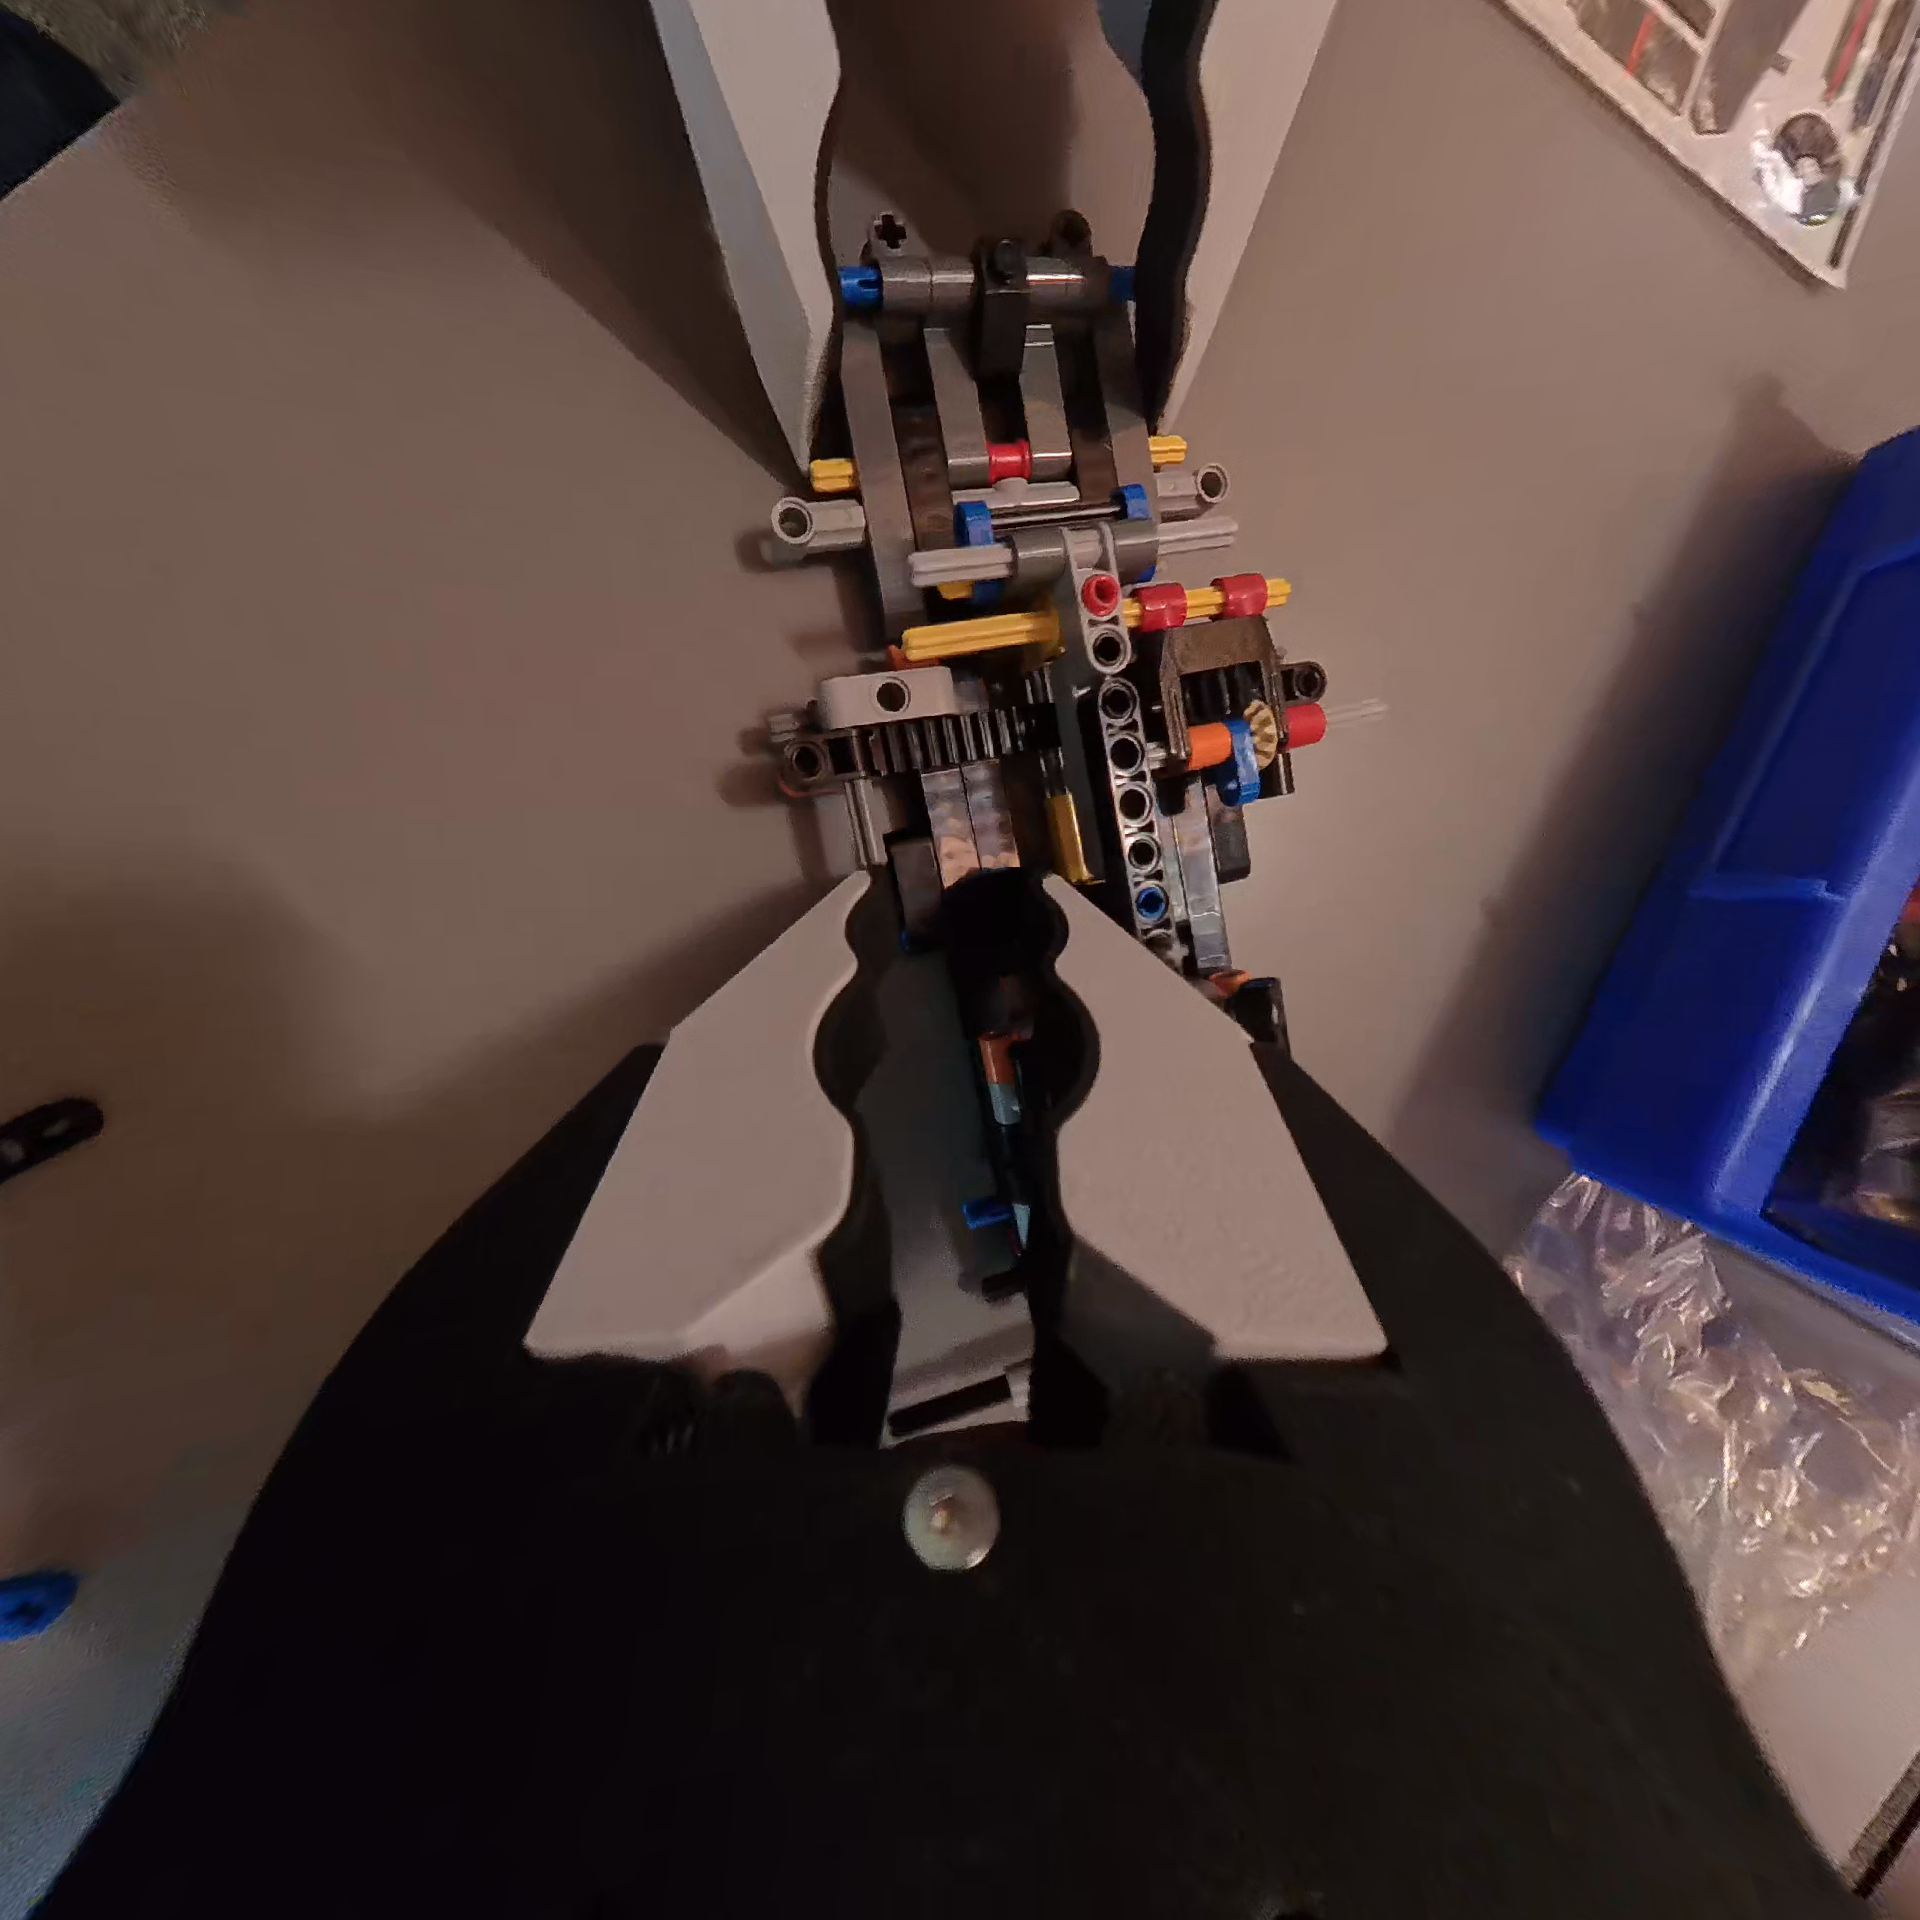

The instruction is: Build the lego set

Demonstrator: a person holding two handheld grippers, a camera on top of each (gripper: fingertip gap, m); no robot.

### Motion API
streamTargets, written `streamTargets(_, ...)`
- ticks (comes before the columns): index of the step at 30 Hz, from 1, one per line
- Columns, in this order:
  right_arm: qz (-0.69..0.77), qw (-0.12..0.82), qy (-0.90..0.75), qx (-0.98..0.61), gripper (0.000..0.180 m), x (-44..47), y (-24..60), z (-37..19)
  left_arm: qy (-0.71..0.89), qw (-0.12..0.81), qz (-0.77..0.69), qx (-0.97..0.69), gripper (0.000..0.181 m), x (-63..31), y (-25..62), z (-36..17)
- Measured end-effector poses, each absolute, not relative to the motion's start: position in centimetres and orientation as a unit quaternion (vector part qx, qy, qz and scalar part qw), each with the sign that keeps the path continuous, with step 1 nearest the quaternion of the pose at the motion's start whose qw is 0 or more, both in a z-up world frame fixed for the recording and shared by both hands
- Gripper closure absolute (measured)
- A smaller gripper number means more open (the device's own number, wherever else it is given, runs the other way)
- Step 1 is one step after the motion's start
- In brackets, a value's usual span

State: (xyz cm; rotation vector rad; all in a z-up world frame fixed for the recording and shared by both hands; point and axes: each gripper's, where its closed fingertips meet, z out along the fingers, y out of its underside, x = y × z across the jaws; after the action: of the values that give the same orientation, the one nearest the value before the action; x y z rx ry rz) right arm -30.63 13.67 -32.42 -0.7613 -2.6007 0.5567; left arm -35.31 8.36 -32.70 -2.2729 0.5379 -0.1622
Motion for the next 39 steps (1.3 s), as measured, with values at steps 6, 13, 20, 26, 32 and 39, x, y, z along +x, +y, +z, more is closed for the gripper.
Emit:
streamTargets(6, 0.212, 0.204, -0.914, -0.280, 0.147, -28.0, 13.6, -29.7, 0.211, 0.388, -0.069, -0.894, 0.121, -35.2, 8.4, -32.7)
streamTargets(13, 0.219, 0.242, -0.881, -0.342, 0.149, -21.5, 16.0, -26.2, 0.212, 0.381, -0.077, -0.897, 0.099, -35.1, 8.2, -32.9)
streamTargets(20, 0.223, 0.274, -0.845, -0.402, 0.156, -15.4, 17.4, -25.7, 0.200, 0.380, -0.079, -0.900, 0.105, -35.4, 8.3, -32.9)
streamTargets(26, 0.250, 0.292, -0.825, -0.415, 0.160, -13.0, 16.8, -26.0, 0.194, 0.383, -0.076, -0.900, 0.117, -35.5, 8.4, -32.8)
streamTargets(32, 0.275, 0.307, -0.803, -0.431, 0.160, -11.7, 17.0, -26.3, 0.191, 0.384, -0.073, -0.900, 0.118, -35.5, 8.4, -32.8)
streamTargets(39, 0.294, 0.314, -0.785, -0.446, 0.160, -11.1, 17.3, -27.2, 0.188, 0.384, -0.080, -0.900, 0.121, -35.5, 8.4, -32.7)
